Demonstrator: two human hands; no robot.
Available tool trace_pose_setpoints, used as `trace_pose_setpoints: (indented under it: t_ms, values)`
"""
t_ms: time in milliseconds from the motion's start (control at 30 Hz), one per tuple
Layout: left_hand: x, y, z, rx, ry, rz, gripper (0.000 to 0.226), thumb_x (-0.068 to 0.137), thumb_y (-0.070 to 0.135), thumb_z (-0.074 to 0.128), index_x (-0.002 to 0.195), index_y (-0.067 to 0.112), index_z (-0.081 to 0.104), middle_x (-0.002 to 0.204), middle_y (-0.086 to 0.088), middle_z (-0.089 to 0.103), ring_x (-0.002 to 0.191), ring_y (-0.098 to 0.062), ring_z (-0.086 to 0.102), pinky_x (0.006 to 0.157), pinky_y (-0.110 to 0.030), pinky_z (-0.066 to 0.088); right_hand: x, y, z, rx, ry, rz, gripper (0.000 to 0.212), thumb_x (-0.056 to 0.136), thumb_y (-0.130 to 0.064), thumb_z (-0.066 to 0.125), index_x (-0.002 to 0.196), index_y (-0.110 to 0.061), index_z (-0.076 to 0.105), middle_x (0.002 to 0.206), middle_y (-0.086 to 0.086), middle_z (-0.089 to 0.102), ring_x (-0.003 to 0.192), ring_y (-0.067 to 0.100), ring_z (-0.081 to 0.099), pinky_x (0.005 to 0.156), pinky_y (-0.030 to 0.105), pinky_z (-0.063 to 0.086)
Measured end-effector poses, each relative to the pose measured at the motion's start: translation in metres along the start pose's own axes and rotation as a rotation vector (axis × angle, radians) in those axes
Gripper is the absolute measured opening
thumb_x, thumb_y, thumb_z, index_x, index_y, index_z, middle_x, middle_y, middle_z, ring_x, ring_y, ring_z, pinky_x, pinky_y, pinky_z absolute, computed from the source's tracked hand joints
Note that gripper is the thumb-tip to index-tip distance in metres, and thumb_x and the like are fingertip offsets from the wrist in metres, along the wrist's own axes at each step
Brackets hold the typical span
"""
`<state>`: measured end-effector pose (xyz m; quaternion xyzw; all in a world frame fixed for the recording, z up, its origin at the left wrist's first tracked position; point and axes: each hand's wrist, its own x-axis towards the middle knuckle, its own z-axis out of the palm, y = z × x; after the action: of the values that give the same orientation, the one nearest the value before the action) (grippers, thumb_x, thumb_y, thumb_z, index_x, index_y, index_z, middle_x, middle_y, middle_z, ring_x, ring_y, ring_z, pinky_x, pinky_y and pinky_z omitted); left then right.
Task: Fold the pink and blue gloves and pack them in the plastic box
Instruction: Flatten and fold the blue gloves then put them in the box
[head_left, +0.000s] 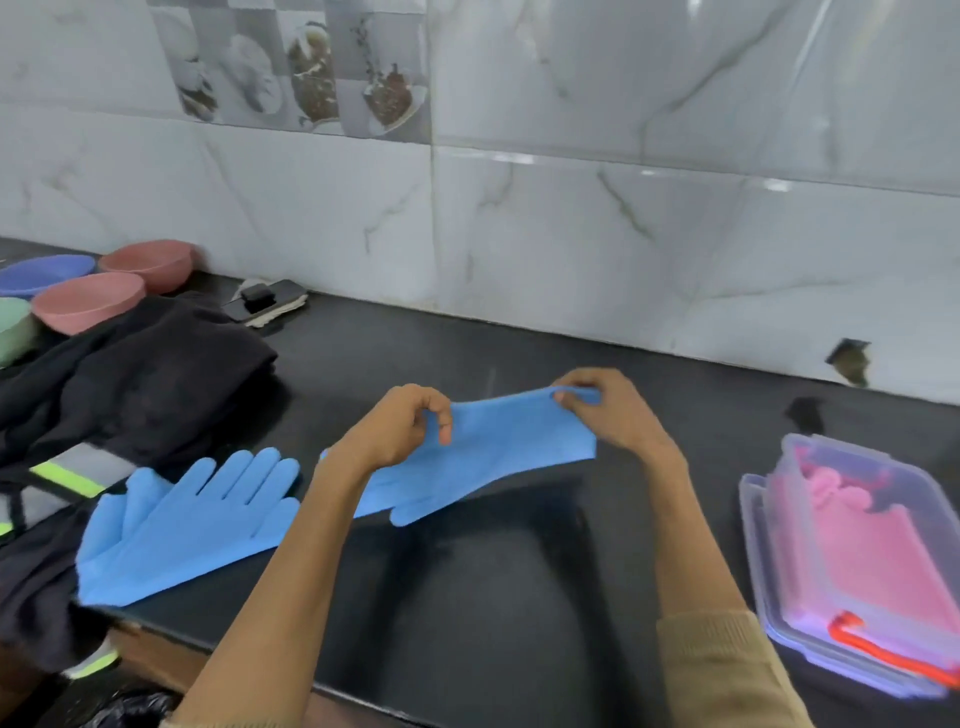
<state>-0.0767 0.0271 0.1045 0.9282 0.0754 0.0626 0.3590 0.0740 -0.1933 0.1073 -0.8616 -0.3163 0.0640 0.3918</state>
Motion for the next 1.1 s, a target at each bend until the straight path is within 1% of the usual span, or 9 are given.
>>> trace_pose_setpoints:
  t_ms: [100,267,367,500,700,767,900,1000,1100]
  values:
    - [0.031,0.018,0.017,0.17,0.015,0.135,0.057,0.078,-0.021,0.031,0.089,0.015,0.074,0.121,0.002,0.057,0.105,-0.021,0.056,0.093,-0.035,0.045,-0.013,-0.015,-0.044,0.023,0.177,-0.018,0.012,0.086,-0.024,0.063,0.09,-0.023,0.074,0.101,-0.004,0.072,0.102,0.012,0.062,0.094,0.029,0.045]
    - [0.071,0.042,0.049,0.517,0.125,0.29,0.058,0.082,-0.009,0.052,0.129,0.024,0.059,0.137,0.004,0.045,0.108,-0.023,0.05,0.086,-0.031,0.043,-0.054,-0.053,-0.08,-0.115,0.188,-0.051,0.011,0.081,-0.023,0.069,0.088,-0.029,0.075,0.084,-0.012,0.059,0.082,0.008,0.057,0.073,0.024,0.045]
    - [0.067,0.032,0.08,0.568,0.167,0.352,0.054,0.083,-0.004,0.049,0.128,0.026,0.056,0.141,0.008,0.044,0.115,-0.02,0.046,0.089,-0.028,0.034,-0.086,-0.064,-0.051,-0.258,0.069,-0.076,0.011,0.079,-0.018,0.07,0.087,-0.023,0.076,0.081,-0.009,0.053,0.084,0.014,0.055,0.074,0.028,0.041]
    - [0.037,-0.003,0.126,0.514,-0.006,0.238,0.042,0.089,0.004,0.042,0.122,0.024,0.059,0.148,0.011,0.035,0.126,-0.017,0.038,0.098,-0.032,0.031,-0.125,-0.046,0.018,-0.292,-0.23,0.061,0.017,0.085,-0.021,0.064,0.099,-0.025,0.072,0.097,-0.007,0.057,0.092,0.012,0.053,0.077,0.022,0.037]
    - [-0.001,-0.022,0.137,0.355,0.073,0.042,0.031,0.091,0.009,0.044,0.101,0.025,0.068,0.149,0.011,0.031,0.123,-0.015,0.04,0.095,-0.033,0.032,-0.156,-0.013,0.059,0.085,-0.595,0.323,0.047,0.072,-0.054,0.07,0.116,-0.045,0.057,0.086,-0.025,0.058,0.08,-0.002,0.058,0.074,0.017,0.044]
    - [-0.006,-0.015,0.136,0.329,0.154,-0.055,0.024,0.091,0.012,0.047,0.092,0.022,0.068,0.144,0.009,0.035,0.112,-0.016,0.044,0.086,-0.03,0.032,-0.153,-0.002,0.059,0.121,-0.432,0.341,0.034,0.076,-0.053,0.065,0.109,-0.042,0.062,0.086,-0.021,0.063,0.077,-0.003,0.059,0.073,0.014,0.045]
    - [-0.013,-0.003,0.132,0.134,0.298,-0.338,0.024,0.094,0.017,0.041,0.085,0.01,0.062,0.112,-0.004,0.053,0.085,-0.02,0.053,0.068,-0.03,0.04,-0.131,0.027,0.055,0.065,0.163,0.482,0.021,0.09,-0.026,0.057,0.109,-0.021,0.064,0.091,-0.01,0.062,0.071,-0.005,0.055,0.063,0.009,0.043]
    - [-0.01,-0.001,0.123,-0.002,0.137,-0.525,0.038,0.097,0.042,0.038,0.07,0.017,0.047,0.077,0.0,0.056,0.063,-0.015,0.049,0.055,-0.028,0.036,-0.115,0.039,0.054,0.117,0.202,0.648,0.022,0.09,-0.027,0.057,0.106,-0.012,0.063,0.093,-0.003,0.066,0.078,0.01,0.063,0.072,0.025,0.054]
    - [-0.005,0.0,0.121,0.007,0.045,-0.553,0.033,0.092,0.037,0.055,0.069,0.014,0.048,0.065,0.002,0.051,0.056,-0.015,0.045,0.05,-0.025,0.033,-0.107,0.039,0.064,0.203,0.193,0.704,0.017,0.085,-0.025,0.063,0.09,-0.01,0.068,0.084,0.005,0.072,0.074,0.019,0.069,0.072,0.038,0.06]
